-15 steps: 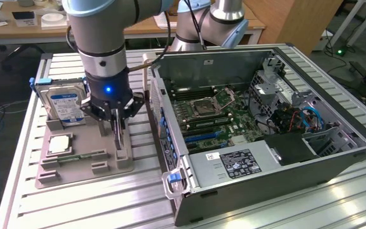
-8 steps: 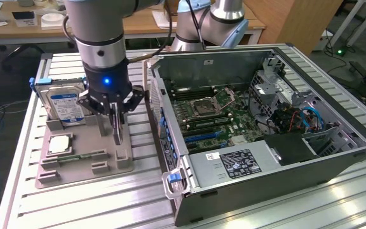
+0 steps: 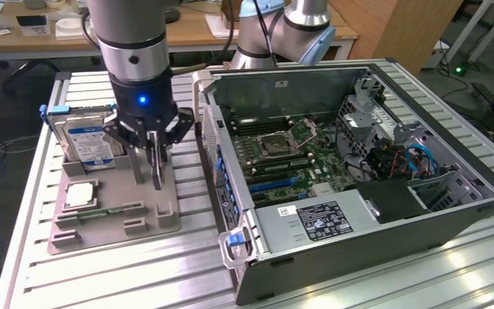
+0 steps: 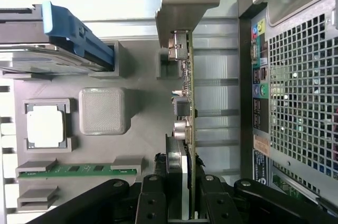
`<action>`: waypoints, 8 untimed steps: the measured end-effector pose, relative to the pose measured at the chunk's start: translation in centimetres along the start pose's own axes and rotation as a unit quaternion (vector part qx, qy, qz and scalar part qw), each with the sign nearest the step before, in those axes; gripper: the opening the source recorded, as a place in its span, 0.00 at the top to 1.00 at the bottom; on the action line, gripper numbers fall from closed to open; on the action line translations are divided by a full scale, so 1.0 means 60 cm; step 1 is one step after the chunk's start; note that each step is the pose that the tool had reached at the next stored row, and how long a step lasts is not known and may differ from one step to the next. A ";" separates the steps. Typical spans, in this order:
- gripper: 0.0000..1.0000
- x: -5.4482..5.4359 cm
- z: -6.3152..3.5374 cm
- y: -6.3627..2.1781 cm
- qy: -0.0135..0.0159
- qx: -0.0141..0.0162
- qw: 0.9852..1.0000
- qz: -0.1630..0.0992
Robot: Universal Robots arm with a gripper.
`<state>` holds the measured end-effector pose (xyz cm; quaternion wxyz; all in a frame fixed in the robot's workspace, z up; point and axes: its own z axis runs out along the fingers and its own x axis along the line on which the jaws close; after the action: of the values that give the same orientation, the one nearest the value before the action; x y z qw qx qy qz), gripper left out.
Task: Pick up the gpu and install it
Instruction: 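Pick up the gpu and move the gpu toward the slot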
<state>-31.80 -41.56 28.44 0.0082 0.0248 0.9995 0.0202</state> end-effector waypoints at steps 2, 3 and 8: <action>0.72 0.000 -0.006 0.000 0.000 -0.001 1.000 0.000; 0.72 0.000 -0.010 0.000 0.000 -0.002 1.000 0.000; 0.72 0.000 -0.027 0.001 0.000 -0.003 1.000 0.000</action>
<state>-31.80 -41.55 30.09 0.0082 0.0248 0.9994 0.0230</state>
